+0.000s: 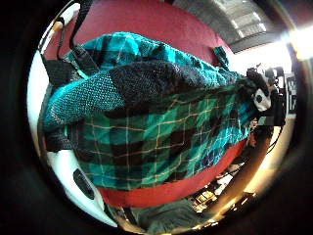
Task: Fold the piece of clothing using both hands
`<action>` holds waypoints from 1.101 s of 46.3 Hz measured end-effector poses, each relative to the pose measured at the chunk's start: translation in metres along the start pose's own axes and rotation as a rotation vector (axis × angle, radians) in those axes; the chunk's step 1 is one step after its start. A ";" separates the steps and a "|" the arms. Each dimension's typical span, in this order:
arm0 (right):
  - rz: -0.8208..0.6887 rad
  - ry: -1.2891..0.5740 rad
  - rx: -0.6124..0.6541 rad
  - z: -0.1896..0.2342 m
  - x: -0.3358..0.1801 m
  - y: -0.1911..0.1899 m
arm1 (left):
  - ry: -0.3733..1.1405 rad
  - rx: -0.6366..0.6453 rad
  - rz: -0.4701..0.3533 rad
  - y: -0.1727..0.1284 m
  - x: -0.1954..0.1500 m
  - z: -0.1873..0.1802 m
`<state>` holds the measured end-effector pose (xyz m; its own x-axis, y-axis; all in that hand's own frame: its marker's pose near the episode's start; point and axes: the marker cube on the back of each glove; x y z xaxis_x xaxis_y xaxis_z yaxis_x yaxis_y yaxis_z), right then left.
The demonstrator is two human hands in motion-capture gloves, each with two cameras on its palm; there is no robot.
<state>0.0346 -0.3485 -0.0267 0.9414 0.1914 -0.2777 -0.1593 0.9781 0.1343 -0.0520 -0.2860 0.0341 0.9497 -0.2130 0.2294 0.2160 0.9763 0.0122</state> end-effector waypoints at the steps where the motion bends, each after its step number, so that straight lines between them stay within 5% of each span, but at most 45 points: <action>1: -0.002 -0.014 0.005 -0.001 0.001 0.000 | 0.006 -0.014 0.004 0.001 0.000 0.001; 6: -0.011 -0.135 0.094 -0.021 0.024 0.011 | 0.031 -0.134 0.025 0.013 0.003 0.007; 13: 0.094 -0.385 0.512 -0.057 0.071 0.010 | 0.021 -0.247 -0.007 0.034 -0.003 0.011; 19: 0.161 -0.580 0.346 -0.030 0.116 0.082 | 0.124 0.267 0.039 0.013 0.001 -0.001; 24: 0.327 -0.557 0.136 0.031 0.147 0.120 | 0.104 0.277 0.056 0.036 -0.001 0.005; 28: 0.404 -0.634 -0.148 0.066 0.151 0.167 | 0.061 0.324 0.068 0.040 -0.001 0.012; 38: 0.689 -0.561 -0.368 0.120 0.170 0.205 | 0.034 0.084 0.109 0.063 0.015 0.048; 44: 0.609 -0.817 -0.090 0.110 0.149 0.168 | 0.084 -0.059 0.121 0.074 0.019 0.072; 51: 0.530 -0.962 -0.159 0.096 0.125 0.166 | 0.170 -0.136 0.123 0.079 0.016 0.075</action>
<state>0.1545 -0.1696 0.0520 0.5701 0.5123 0.6423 -0.5813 0.8040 -0.1254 -0.0368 -0.2097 0.1113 0.9927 -0.1077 0.0539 0.1142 0.9837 -0.1389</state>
